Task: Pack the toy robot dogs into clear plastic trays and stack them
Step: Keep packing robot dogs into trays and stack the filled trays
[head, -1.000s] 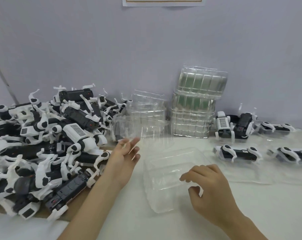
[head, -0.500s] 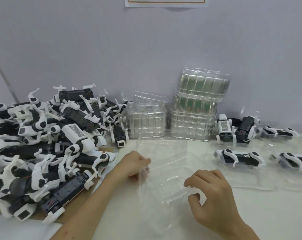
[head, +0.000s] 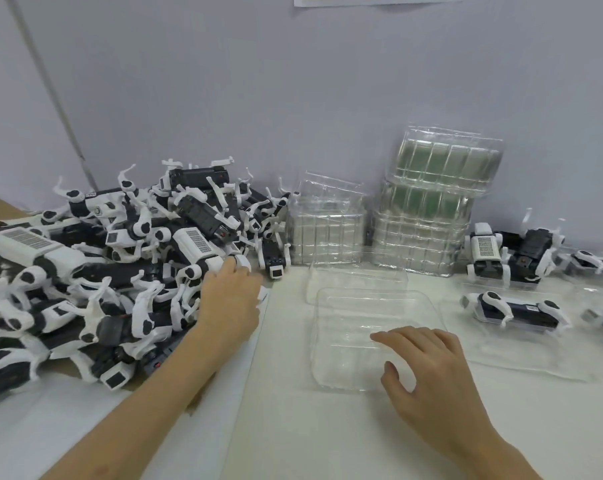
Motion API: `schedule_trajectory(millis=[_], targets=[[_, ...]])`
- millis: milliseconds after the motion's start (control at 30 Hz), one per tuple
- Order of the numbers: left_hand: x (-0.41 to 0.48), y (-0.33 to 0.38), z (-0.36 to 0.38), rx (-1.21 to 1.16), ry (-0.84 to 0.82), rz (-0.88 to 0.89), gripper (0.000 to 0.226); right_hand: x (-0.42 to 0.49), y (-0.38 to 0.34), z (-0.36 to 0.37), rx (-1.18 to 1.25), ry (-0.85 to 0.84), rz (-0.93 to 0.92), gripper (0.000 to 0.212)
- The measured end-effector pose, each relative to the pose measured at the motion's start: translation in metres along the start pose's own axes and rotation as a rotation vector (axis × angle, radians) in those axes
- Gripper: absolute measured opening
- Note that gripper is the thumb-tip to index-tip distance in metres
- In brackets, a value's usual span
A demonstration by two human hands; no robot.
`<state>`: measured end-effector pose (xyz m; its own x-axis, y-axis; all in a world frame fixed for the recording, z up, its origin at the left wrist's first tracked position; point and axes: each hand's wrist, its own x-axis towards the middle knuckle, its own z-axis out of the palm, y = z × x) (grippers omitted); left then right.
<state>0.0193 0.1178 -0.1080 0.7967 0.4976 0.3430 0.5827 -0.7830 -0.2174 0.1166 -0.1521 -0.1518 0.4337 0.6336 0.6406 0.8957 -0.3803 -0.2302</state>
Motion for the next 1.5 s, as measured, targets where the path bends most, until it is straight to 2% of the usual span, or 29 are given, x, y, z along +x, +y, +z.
schedule_trajectory(millis=[133, 200, 267, 367, 500, 600, 667, 733, 833, 933, 1000, 1100, 1200, 1300, 1400, 1500], targets=[[0.0, 0.001, -0.01, -0.033, 0.007, -0.017, 0.018, -0.002, -0.002, -0.003, 0.008, -0.049, 0.028, 0.039], [-0.001, -0.003, -0.017, -0.225, 0.122, -0.083, 0.013, 0.0, -0.004, -0.006, 0.008, -0.045, 0.029, 0.04], [-0.007, -0.007, -0.024, -0.452, 0.255, -0.111, 0.021, 0.003, -0.006, -0.01, 0.026, -0.008, 0.041, 0.039], [-0.02, -0.004, -0.036, -0.564, 0.413, -0.104, 0.033, 0.007, -0.009, -0.015, 0.056, 0.084, 0.062, 0.035], [-0.033, -0.001, -0.051, -0.669, 0.68, -0.084, 0.036, 0.007, -0.013, -0.021, 0.091, 0.18, 0.074, 0.034], [-0.039, 0.01, -0.065, -0.805, 0.782, -0.084, 0.034, 0.006, -0.016, -0.022, 0.134, 0.197, 0.082, 0.035], [-0.044, 0.022, -0.077, -1.02, 0.797, -0.107, 0.03, 0.007, -0.015, -0.024, 0.202, 0.187, 0.098, 0.036], [-0.047, 0.035, -0.088, -1.322, 0.725, -0.113, 0.023, 0.008, -0.014, -0.026, 0.343, 0.151, 0.133, 0.038], [-0.047, 0.052, -0.095, -1.746, 0.427, -0.028, 0.019, 0.011, -0.012, -0.031, 0.615, 0.125, 0.242, 0.051], [-0.049, 0.066, -0.087, -1.982, 0.126, 0.007, 0.029, 0.015, -0.006, -0.036, 0.803, 0.154, 0.341, 0.06], [-0.053, 0.074, -0.075, -2.053, -0.018, 0.003, 0.039, 0.017, -0.001, -0.037, 0.84, 0.146, 0.36, 0.05], [-0.056, 0.085, -0.057, -1.976, -0.022, -0.002, 0.037, 0.018, 0.001, -0.035, 0.761, 0.189, 0.334, 0.019], [-0.054, 0.09, -0.046, -1.782, 0.066, 0.009, 0.032, 0.018, 0.004, -0.034, 0.701, 0.27, 0.343, 0.022], [-0.05, 0.091, -0.036, -1.641, 0.063, 0.035, 0.02, 0.018, 0.011, -0.035, 0.641, 0.315, 0.356, 0.023], [-0.053, 0.091, -0.019, -1.45, 0.05, 0.011, 0.037, 0.019, 0.018, -0.03, 0.617, 0.348, 0.384, 0.018], [-0.061, 0.092, -0.001, -1.364, -0.084, 0.01, 0.052, 0.025, 0.024, -0.027, 0.605, 0.357, 0.395, 0.016]])
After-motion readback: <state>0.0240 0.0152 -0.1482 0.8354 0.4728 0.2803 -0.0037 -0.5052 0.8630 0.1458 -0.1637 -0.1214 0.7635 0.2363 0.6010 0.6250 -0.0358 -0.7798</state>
